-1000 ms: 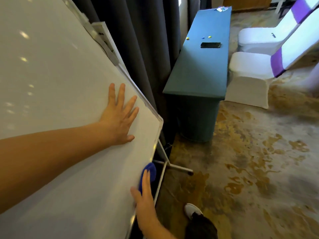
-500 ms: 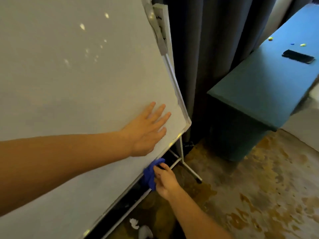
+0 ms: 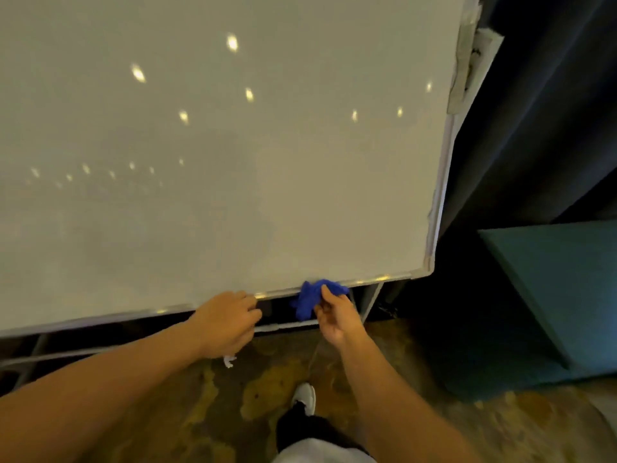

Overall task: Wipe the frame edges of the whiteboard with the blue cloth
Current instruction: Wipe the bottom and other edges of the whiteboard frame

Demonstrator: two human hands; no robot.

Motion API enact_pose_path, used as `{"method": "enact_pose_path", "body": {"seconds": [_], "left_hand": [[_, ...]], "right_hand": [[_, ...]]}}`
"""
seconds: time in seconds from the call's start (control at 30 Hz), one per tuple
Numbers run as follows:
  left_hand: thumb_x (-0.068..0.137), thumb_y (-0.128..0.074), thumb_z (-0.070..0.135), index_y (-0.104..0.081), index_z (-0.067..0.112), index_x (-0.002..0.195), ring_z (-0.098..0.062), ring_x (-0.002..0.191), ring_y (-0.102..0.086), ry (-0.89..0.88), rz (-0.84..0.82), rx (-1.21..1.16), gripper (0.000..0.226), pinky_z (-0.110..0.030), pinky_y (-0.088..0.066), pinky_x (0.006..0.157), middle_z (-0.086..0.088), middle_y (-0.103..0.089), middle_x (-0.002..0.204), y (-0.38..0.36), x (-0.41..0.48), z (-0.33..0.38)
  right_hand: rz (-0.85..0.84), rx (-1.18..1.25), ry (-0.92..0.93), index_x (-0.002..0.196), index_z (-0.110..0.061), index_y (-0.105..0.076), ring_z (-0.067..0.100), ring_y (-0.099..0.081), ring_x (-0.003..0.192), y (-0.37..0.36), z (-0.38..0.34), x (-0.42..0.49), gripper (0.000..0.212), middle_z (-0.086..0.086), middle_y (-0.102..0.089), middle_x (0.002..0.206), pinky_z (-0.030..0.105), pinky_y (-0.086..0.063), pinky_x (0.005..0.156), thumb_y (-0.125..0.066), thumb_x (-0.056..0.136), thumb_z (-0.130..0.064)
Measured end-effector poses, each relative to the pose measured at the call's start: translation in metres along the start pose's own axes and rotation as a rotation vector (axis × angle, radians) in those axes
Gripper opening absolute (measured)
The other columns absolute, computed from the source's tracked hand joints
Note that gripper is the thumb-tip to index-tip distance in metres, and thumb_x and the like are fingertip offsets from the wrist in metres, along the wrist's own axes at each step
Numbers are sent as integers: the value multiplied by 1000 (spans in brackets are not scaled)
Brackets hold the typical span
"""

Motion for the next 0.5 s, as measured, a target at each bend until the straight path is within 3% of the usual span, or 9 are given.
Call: {"method": "enact_pose_path", "body": {"seconds": [0.17, 0.27, 0.37, 0.5], "left_hand": [[90, -59, 31, -68, 22, 89, -11, 77, -67, 678, 61, -1065, 13, -28, -54, 69, 4, -70, 88, -33, -17, 81], [90, -64, 27, -62, 16, 106, -22, 83, -71, 949, 134, -1603, 19, -33, -57, 70, -8, -70, 102, -40, -20, 128], [89, -63, 33, -57, 13, 117, -33, 102, -64, 1082, 333, -2155, 35, -43, -53, 86, -13, -61, 121, -32, -18, 135], [82, -67, 44, -54, 11, 125, -33, 118, -55, 1095, 676, -2677, 56, -42, -42, 105, -11, -60, 123, -23, 5, 129]], "right_hand": [[60, -48, -93, 108, -4, -63, 23, -70, 91, 19, 2, -43, 16, 15, -72, 100, 34, -59, 79, -59, 94, -8], [101, -118, -165, 107, -4, -63, 23, -68, 88, 29, 13, -72, 15, 15, -70, 99, 31, -60, 68, -59, 94, -8], [118, -132, -202, 110, -3, -60, 23, -66, 84, 31, 23, -91, 17, 14, -68, 93, 29, -60, 54, -57, 95, -8], [114, -159, -222, 120, -1, -57, 26, -65, 85, 30, 8, -100, 26, 17, -67, 95, 34, -60, 55, -57, 95, -8]]}}
Point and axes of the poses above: each hand's wrist, its own x-axis towards the middle knuckle, its own y-axis out of the back of the hand, z = x × y, the point moved 1 cm from there along x, towards the middle knuckle
